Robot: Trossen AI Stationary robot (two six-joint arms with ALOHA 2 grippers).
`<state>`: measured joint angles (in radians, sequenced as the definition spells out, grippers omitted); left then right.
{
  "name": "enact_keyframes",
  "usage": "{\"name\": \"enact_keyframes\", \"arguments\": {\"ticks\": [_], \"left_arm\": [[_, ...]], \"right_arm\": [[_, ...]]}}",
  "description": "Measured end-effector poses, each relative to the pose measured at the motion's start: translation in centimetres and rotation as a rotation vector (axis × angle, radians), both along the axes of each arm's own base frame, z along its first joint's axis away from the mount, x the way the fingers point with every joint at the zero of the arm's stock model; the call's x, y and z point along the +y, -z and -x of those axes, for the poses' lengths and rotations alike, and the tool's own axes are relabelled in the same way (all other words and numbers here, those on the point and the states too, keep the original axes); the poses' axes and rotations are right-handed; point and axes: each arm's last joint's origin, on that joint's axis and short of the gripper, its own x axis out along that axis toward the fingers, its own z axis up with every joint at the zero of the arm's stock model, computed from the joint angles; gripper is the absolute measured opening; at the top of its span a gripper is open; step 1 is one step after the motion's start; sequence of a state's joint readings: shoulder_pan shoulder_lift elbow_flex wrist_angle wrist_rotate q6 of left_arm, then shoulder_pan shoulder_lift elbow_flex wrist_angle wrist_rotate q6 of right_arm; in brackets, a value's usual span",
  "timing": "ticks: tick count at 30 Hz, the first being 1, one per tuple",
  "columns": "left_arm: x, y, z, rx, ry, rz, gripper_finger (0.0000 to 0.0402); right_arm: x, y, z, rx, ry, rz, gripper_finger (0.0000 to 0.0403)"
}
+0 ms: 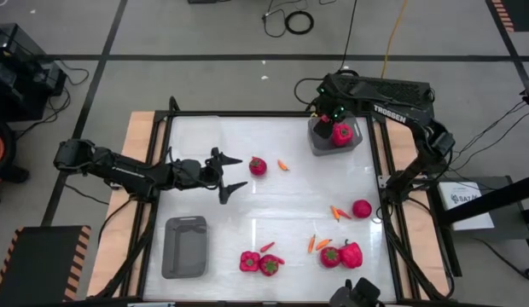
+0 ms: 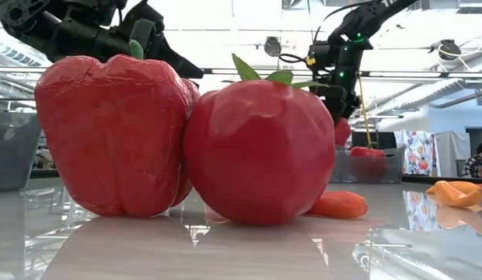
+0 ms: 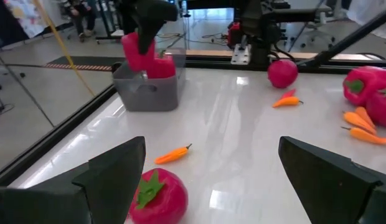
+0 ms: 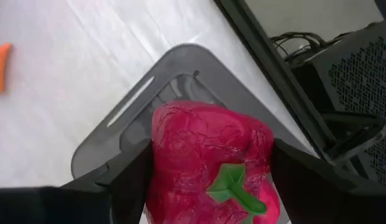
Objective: Sort produce into baskets
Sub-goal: Put the red bell pepper into the top black bin
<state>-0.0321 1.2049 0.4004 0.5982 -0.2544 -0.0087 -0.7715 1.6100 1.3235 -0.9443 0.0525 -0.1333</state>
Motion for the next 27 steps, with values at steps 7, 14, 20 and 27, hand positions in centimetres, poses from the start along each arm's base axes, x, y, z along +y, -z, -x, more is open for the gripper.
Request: {"name": "enact_keyframes", "arguments": {"ticks": [7, 14, 20, 27], "left_arm": [[0.14, 0.04, 0.01, 0.002, -0.008, 0.011, 0.0374], [0.14, 0.11, 0.02, 0.013, -0.005, -0.003, 0.0374], [0.45, 0.10, 0.04, 0.015, -0.038, -0.024, 0.0374], [0.68, 0.09, 0.05, 0.014, -0.050, -0.020, 0.0374]], "right_arm": [[-0.27, -0.15, -0.29, -0.029, -0.009, 0.032, 0.0290], [-0.25, -0.15, -0.30, -0.022, -0.033, 0.036, 0.0291], [-0.20, -0.12, -0.25, -0.035, 0.027, 0.016, 0.0291], [-0.20, -0.12, -0.25, -0.045, 0.059, 0.010, 0.0291]]}}
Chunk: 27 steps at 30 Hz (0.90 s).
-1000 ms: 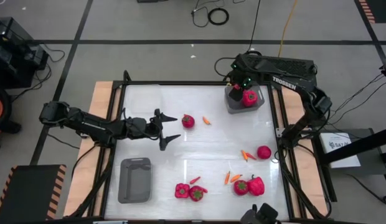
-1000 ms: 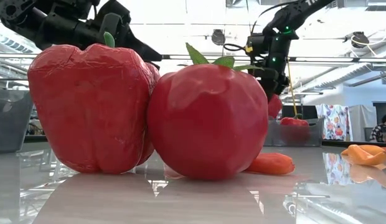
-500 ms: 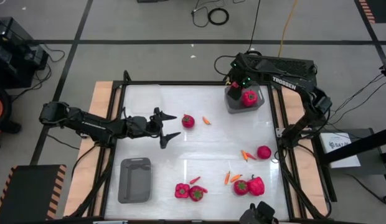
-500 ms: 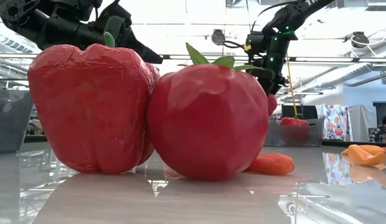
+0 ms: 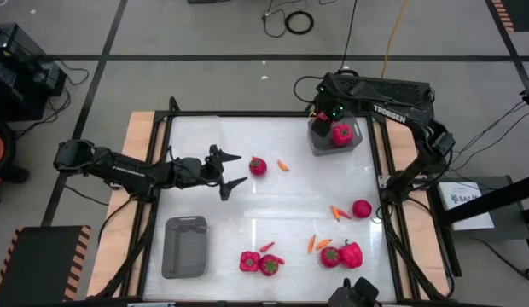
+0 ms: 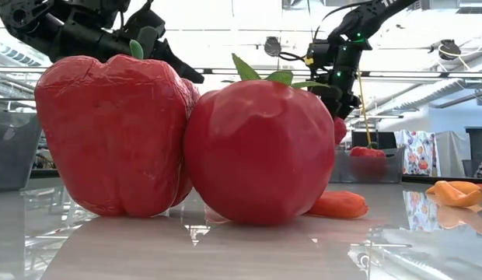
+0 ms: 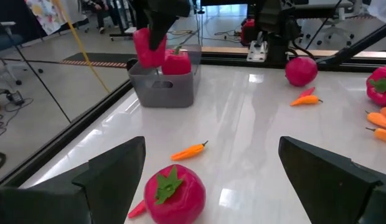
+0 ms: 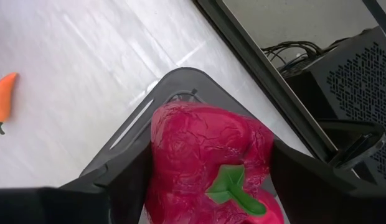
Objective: Sort produce into baskets
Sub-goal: Put the red bell pepper into the top black bin
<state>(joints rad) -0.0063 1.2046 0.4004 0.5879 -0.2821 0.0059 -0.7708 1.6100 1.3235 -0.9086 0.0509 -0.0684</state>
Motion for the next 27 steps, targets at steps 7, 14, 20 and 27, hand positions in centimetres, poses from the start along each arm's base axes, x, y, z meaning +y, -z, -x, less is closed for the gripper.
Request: {"name": "enact_keyframes", "arguments": {"ticks": [7, 14, 20, 27], "left_arm": [[-0.01, 0.00, 0.00, -0.001, -0.001, 0.001, 0.0374], [0.00, -0.01, 0.00, -0.009, -0.007, 0.025, 0.0374], [0.00, -0.02, 0.00, -0.009, -0.008, 0.025, 0.0374], [0.00, -0.10, -0.02, -0.018, -0.008, 0.027, 0.0374]], "right_arm": [[-0.05, -0.04, -0.05, -0.015, 0.030, -0.002, 0.0291], [0.15, -0.01, -0.16, -0.011, 0.026, -0.007, 0.0309], [0.06, -0.06, -0.25, -0.020, 0.025, 0.002, 0.0336], [0.26, 0.05, -0.04, 0.002, 0.030, -0.020, 0.0340]]}}
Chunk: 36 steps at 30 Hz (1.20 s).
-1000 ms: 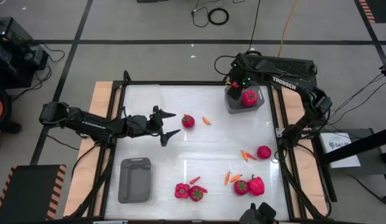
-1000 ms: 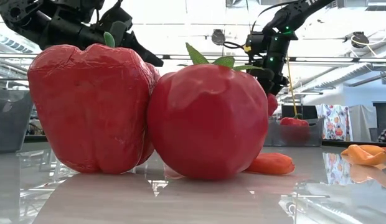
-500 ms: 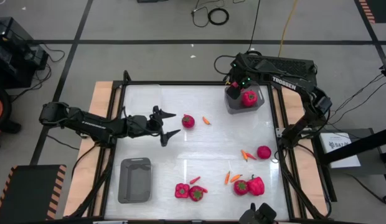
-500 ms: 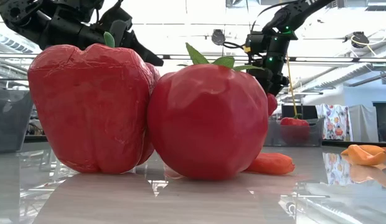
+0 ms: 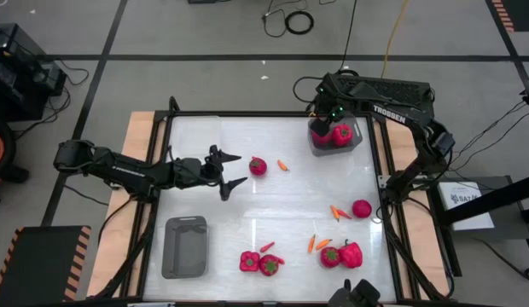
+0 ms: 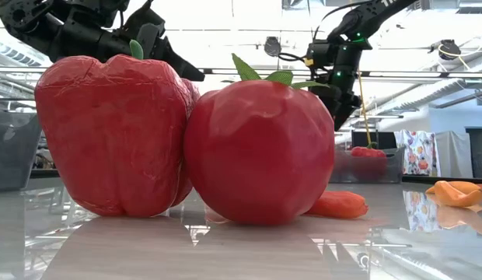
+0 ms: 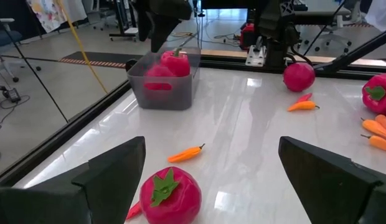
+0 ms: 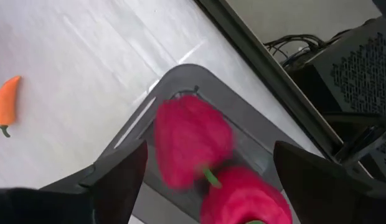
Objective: Sort produce into baskets
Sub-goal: Put the red bell pepper into the top black bin
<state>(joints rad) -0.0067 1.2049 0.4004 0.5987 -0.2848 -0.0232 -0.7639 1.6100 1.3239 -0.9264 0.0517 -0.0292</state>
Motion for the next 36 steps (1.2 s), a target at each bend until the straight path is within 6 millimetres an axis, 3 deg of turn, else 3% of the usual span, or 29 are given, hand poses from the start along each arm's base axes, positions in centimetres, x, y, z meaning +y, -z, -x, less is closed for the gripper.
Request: {"name": "enact_keyframes", "arguments": {"ticks": [8, 13, 18, 27, 33, 36], "left_arm": [[0.0, 0.0, 0.0, -0.013, -0.010, 0.048, 0.0374], [0.0, 0.0, 0.0, -0.042, -0.031, 0.150, 0.0374], [-0.2, 0.1, 0.0, -0.034, 0.004, 0.180, 0.0374], [-0.3, 1.0, 0.2, 0.070, 0.019, 0.139, 0.0374], [-0.3, 0.9, 0.2, 0.078, 0.031, 0.094, 0.0374], [-0.2, 0.5, 0.1, 0.043, 0.031, 0.038, 0.0374]], "right_arm": [[0.5, 0.0, 0.3, 0.032, 0.036, -0.053, 0.0340], [2.4, -1.8, -0.4, 0.001, 0.014, -0.188, 0.0340], [6.4, -3.4, -2.6, -0.028, -0.040, -0.337, 0.0340], [14.9, -3.5, -6.1, 0.022, -0.230, -0.380, 0.0341], [17.8, -3.7, -7.4, -0.038, -0.257, -0.371, 0.0341], [18.6, -3.8, -8.4, -0.105, -0.310, -0.282, 0.0341]]}}
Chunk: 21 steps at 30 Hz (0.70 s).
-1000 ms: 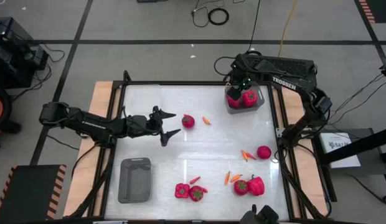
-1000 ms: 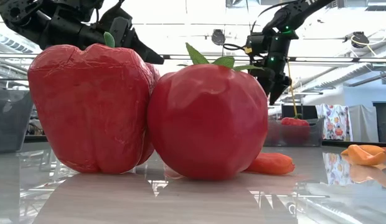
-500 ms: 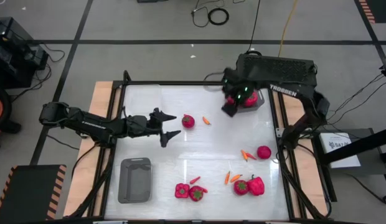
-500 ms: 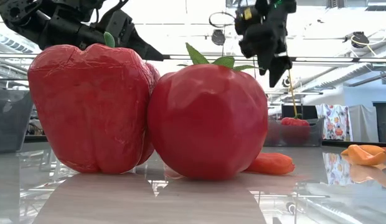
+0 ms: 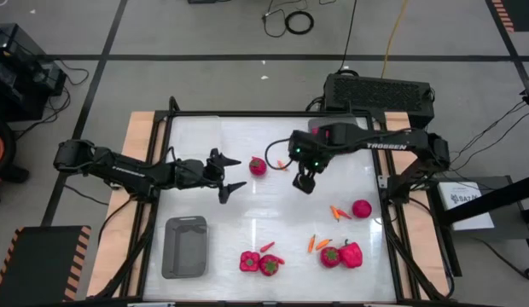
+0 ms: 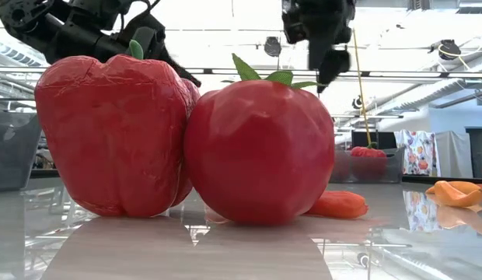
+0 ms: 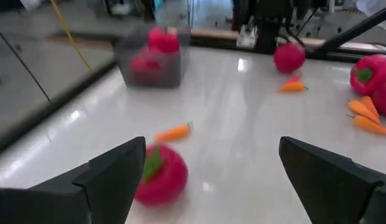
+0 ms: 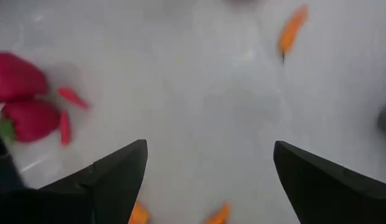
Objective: Sort produce into baskets
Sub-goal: Put the red bell pepper into the top black bin
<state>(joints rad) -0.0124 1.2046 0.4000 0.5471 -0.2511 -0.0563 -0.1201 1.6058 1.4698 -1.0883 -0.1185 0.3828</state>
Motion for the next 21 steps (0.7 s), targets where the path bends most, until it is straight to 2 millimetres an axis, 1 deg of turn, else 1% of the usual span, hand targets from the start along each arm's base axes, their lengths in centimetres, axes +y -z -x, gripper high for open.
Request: {"name": "enact_keyframes", "arguments": {"ticks": [3, 7, 9, 11, 13, 15, 16, 18, 21], "left_arm": [[0.2, -0.8, -0.1, -0.062, -0.022, -0.047, 0.0374], [0.4, -2.2, -0.1, -0.094, -0.029, -0.114, 0.0374], [0.4, -2.7, 0.0, -0.087, -0.032, -0.118, 0.0374], [0.3, -3.1, 0.4, -0.079, -0.032, -0.062, 0.0374], [-0.2, -3.0, 0.7, -0.063, 0.024, 0.016, 0.0374], [-0.8, -2.9, 0.9, -0.047, 0.094, 0.038, 0.0374], [-1.0, -3.2, 1.0, -0.071, 0.101, 0.070, 0.0374], [-1.3, -4.0, 1.2, -0.134, 0.113, 0.126, 0.0374], [-2.1, -4.3, 1.3, -0.151, 0.184, 0.147, 0.0374]], "right_arm": [[0.8, 0.0, -1.0, -0.087, 0.013, 0.087, 0.0341], [1.5, -0.5, -2.3, -0.235, 0.027, 0.085, 0.0341], [2.0, -0.9, -2.9, -0.313, -0.003, 0.085, 0.0341], [3.1, -1.4, -3.6, -0.398, -0.066, 0.116, 0.0339], [5.5, -1.4, -4.7, -0.484, -0.143, 0.151, 0.0334], [8.7, -1.1, -5.7, -0.566, -0.211, 0.188, 0.0328], [10.3, -0.8, -6.2, -0.605, -0.238, 0.184, 0.0325], [12.9, -0.7, -6.7, -0.683, -0.274, 0.128, 0.0320], [16.3, -0.3, -6.5, -0.710, -0.247, 0.032, 0.0315]]}}
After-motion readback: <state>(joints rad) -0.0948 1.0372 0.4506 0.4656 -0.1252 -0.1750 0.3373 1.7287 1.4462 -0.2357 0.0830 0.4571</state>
